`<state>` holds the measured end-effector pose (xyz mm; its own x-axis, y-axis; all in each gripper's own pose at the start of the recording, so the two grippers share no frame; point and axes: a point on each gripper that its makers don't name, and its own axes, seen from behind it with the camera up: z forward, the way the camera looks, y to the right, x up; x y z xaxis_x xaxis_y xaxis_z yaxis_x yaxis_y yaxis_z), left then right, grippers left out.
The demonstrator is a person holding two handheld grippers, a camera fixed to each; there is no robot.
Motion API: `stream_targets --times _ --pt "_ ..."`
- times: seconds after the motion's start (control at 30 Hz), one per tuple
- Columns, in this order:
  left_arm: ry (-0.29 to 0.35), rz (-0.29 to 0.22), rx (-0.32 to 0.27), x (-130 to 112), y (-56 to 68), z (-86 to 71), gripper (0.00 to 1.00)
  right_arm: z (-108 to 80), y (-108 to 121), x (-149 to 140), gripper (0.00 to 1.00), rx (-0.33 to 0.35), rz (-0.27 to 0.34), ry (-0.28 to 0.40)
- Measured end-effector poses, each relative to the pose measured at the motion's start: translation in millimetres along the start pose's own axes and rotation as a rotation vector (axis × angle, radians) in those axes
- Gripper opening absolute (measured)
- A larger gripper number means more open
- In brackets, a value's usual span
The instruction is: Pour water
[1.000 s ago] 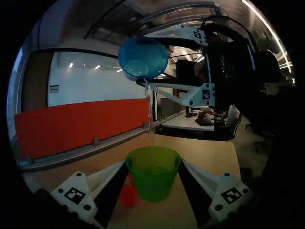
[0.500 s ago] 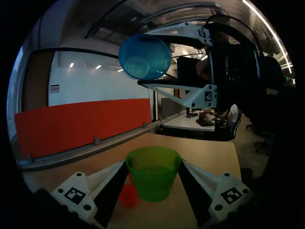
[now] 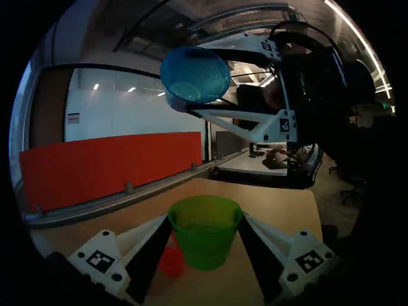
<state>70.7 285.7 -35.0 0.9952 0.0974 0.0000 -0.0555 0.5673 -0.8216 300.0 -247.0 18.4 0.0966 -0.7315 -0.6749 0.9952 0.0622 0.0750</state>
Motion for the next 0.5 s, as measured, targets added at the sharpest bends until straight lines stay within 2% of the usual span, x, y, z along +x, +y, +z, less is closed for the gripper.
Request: stream_targets --times 0.5 --pt "0.007 0.002 0.008 2.0 0.2 -2.0 0.87 -10.5 -5.3 13.3 0.90 0.057 0.473 0.036"
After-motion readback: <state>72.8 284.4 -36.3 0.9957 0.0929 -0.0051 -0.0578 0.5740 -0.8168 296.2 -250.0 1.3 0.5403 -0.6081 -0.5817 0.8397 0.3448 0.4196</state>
